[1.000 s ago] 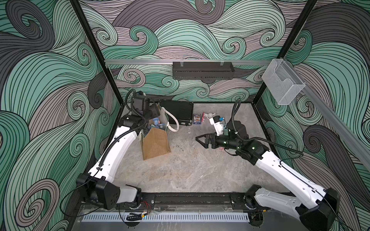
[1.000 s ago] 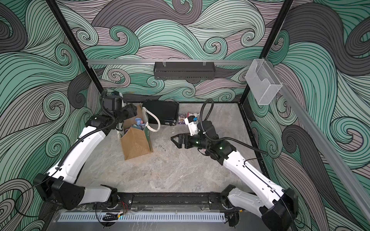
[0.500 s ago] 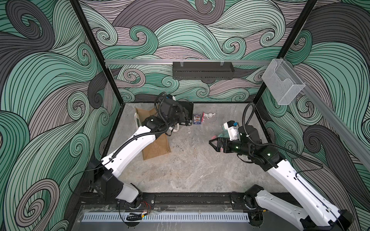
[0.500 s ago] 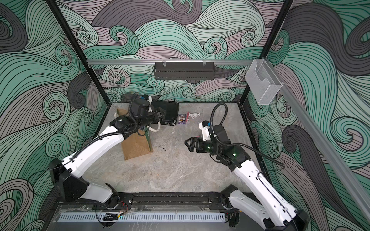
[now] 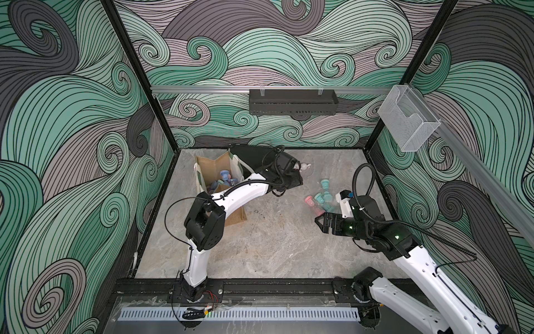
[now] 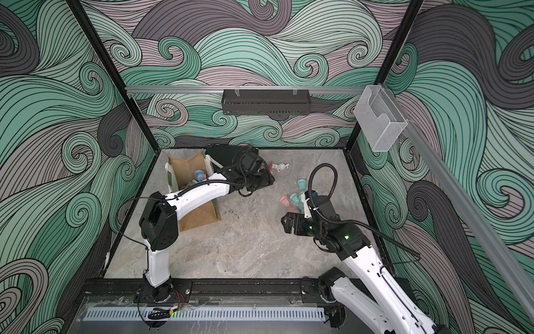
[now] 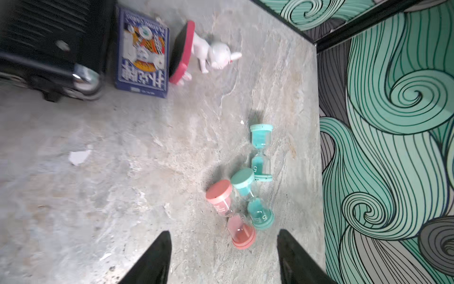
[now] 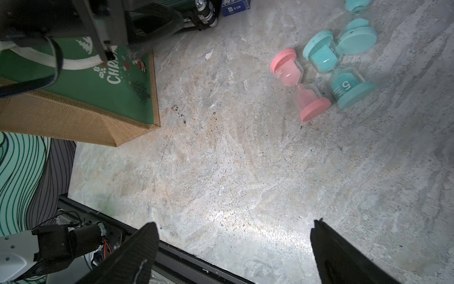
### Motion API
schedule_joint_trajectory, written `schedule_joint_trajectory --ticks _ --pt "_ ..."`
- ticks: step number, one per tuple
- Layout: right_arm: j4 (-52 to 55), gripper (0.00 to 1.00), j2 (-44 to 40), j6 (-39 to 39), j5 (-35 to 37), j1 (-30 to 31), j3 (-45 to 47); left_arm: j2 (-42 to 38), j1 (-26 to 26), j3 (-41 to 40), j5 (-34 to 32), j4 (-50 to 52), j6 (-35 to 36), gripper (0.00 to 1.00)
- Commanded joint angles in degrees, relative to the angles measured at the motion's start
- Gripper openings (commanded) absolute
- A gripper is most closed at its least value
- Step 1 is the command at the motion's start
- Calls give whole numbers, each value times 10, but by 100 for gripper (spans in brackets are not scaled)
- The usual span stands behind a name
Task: Put the hourglass into the canvas bag
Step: Pick up the hourglass from the center of the board.
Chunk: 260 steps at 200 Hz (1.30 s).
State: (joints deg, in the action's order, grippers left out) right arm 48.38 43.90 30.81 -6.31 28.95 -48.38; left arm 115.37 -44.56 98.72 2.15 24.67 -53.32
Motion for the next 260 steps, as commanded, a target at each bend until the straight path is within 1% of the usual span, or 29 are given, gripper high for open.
schedule_joint_trajectory --ticks 1,33,67,120,171,202,223,240,260 --pt "25 99 -13 1 28 -3 -6 40 -19 45 28 -3 -33 67" --pt "26 99 -25 -2 29 -3 -10 114 -37 102 38 17 -58 67" --pt "25 99 -27 -7 32 -3 -15 161 -46 106 43 0 -100 64" --pt "16 100 -30 -5 31 -3 -13 190 -54 122 -19 28 -113 63" --pt "11 100 -28 -5 30 -4 -11 220 -62 147 -39 27 -131 62" --pt "8 100 -25 -4 26 -4 -11 242 -67 184 -57 58 -134 62" --pt "5 100 -26 -3 26 -4 -11 252 -71 193 -66 66 -138 59" --pt "4 100 -27 -2 23 -4 -12 260 -75 208 -81 94 -136 56" --pt "3 100 -31 -2 24 -4 -13 260 -76 203 -86 107 -135 51"
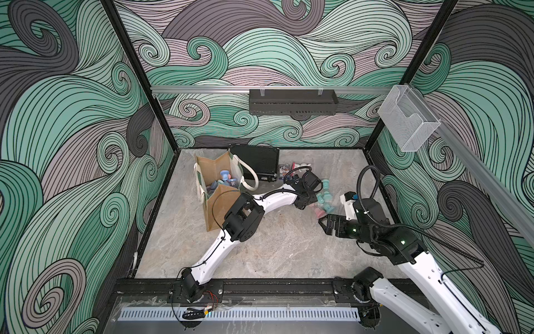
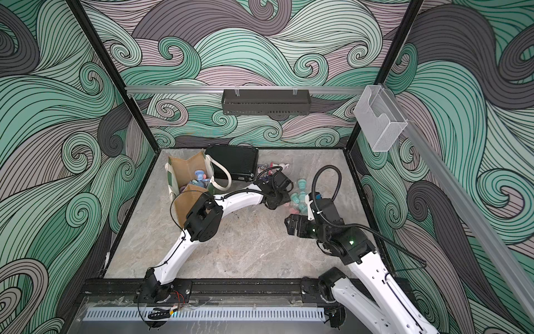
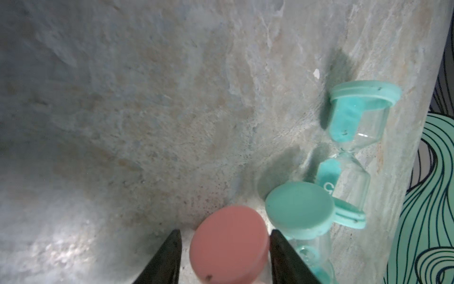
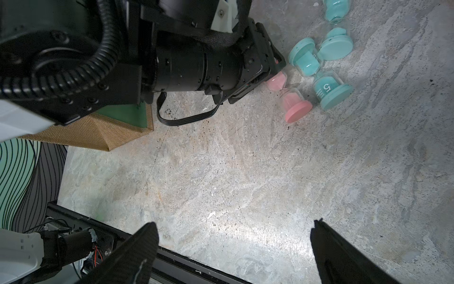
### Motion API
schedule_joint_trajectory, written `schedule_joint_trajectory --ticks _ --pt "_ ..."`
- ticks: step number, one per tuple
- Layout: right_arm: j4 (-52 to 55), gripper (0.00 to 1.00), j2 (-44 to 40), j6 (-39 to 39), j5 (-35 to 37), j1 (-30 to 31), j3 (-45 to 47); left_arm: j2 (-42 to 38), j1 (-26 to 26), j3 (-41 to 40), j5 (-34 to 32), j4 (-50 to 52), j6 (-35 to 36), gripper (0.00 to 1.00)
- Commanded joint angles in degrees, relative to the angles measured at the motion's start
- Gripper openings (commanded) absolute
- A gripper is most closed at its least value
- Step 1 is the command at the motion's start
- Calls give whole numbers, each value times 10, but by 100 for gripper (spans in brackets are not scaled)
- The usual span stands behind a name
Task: Put the hourglass into the canvas bag
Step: Pick up the hourglass from the center of the board.
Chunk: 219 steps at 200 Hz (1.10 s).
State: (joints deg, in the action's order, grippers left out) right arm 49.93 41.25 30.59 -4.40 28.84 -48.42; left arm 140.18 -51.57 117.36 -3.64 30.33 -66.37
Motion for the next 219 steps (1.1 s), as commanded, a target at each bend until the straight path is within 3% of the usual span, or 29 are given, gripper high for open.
schedule_joint_trajectory --ticks 1,70,156,219 --pt "-13 100 -5 0 5 -3 -12 11 -6 16 -29 51 -4 51" --pt "-20 100 -6 7 5 -3 -8 -70 -7 -91 -61 30 7 46" --pt "-27 100 3 10 7 -3 -10 -30 -10 -54 -49 45 -2 52" --pt "-31 100 11 7 7 -3 -17 -42 -11 -54 -66 43 9 43"
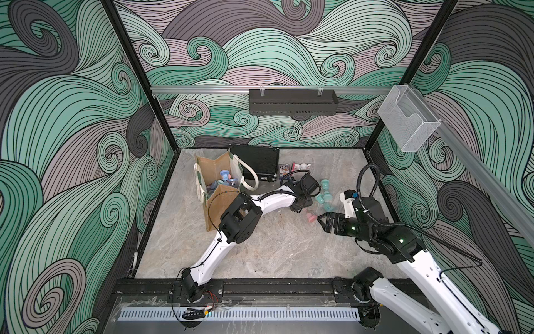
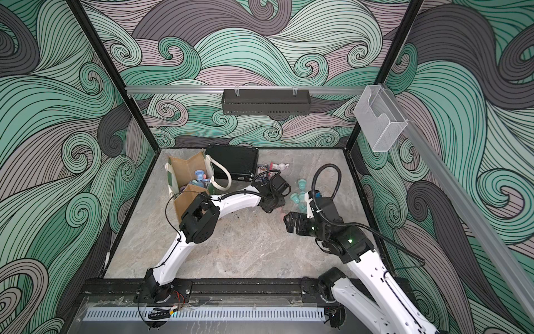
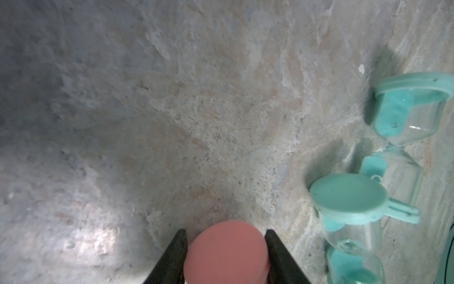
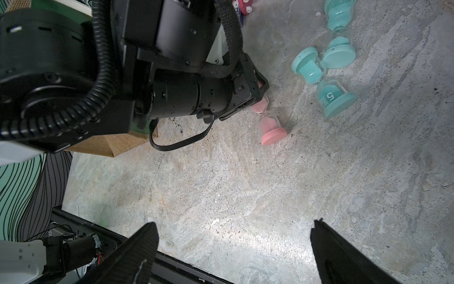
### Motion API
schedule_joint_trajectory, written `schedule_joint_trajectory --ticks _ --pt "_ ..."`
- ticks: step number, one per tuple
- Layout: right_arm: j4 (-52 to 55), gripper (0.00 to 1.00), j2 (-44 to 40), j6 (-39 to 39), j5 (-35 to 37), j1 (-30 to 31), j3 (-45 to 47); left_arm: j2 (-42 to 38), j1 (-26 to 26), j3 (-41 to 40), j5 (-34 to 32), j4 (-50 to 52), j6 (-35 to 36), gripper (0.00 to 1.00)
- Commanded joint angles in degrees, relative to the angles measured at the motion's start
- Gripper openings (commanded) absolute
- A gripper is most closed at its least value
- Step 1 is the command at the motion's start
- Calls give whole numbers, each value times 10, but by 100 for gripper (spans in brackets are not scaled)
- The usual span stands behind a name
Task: Put the hourglass into the canvas bag
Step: Pick up the hourglass from the center of the board, then place the hourglass in the canvas bag.
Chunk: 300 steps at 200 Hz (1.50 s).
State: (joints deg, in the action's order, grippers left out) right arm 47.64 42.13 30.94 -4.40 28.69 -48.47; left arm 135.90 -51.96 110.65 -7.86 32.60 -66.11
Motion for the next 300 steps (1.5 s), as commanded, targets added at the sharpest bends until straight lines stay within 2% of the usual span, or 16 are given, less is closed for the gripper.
schedule_joint_trajectory --ticks 1,52,98,125,150,167,204,249,300 --pt "-8 100 2 3 7 -2 -16 -1 -7 13 -24 20 7 42" --pt "-23 100 16 -7 -20 -1 -27 -70 0 -25 -53 -4 39 34" --pt "-50 100 32 -16 -65 0 -42 -181 6 -94 -148 -19 90 31" --pt "-68 100 56 -22 -90 8 -62 -262 8 -159 -206 -62 156 31" --pt "-93 100 75 -31 -104 28 -75 -335 12 -191 -268 -61 219 29" --pt "-113 100 90 -30 -106 50 -80 -381 20 -206 -287 -63 272 28" --pt "-169 100 127 -23 -111 95 -87 -472 50 -219 -299 -40 365 25" --pt "-260 100 171 -11 -140 135 -90 -560 114 -249 -295 -24 447 23" --pt "-330 99 223 -5 -147 165 -102 -604 195 -258 -278 1 504 23"
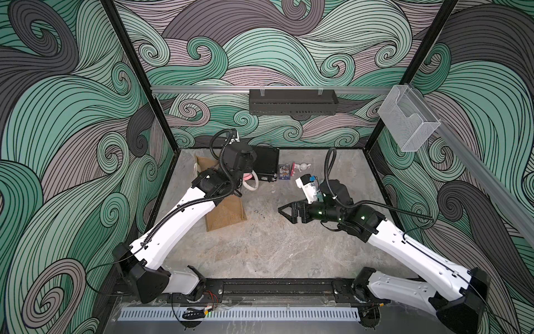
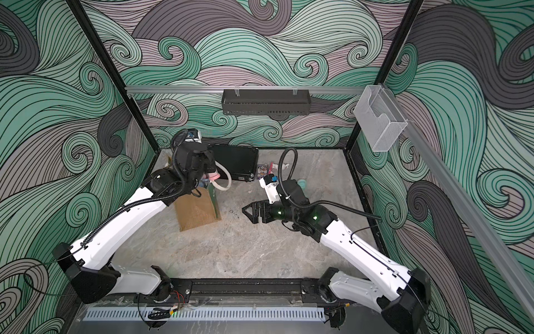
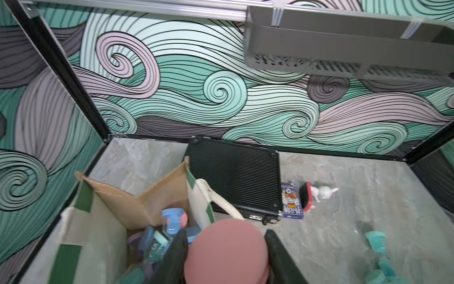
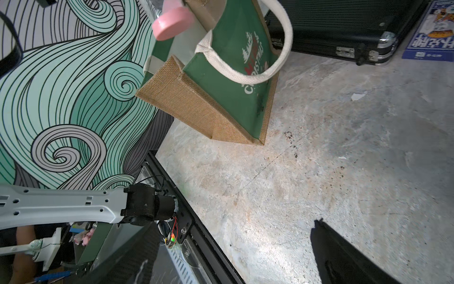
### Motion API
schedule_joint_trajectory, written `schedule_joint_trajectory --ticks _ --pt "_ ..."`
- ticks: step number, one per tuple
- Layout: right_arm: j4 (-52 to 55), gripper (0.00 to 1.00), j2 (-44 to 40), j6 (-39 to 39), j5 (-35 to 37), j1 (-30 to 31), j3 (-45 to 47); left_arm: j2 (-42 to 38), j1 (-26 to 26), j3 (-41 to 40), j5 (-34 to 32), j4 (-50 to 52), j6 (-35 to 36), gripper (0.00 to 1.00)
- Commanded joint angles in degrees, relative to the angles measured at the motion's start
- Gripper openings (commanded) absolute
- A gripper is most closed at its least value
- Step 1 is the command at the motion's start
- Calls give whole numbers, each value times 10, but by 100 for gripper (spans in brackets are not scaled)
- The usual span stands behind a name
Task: Put the hourglass into the canvas bag
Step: Place the hourglass in the canvas bag.
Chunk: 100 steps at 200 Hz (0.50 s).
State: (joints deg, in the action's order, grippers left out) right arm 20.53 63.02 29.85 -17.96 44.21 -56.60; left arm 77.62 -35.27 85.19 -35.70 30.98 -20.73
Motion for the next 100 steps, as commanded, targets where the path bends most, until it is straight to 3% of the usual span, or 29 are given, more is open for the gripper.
schedule_joint_trajectory --ticks 1,67,100 --pt "-60 100 15 6 -12 10 -21 -22 30 -4 3 18 51 24" --pt "-96 99 35 13 -10 20 -5 4 147 -50 105 38 17 23" --pt "-95 100 32 12 -6 20 1 44 181 -73 134 13 9 22"
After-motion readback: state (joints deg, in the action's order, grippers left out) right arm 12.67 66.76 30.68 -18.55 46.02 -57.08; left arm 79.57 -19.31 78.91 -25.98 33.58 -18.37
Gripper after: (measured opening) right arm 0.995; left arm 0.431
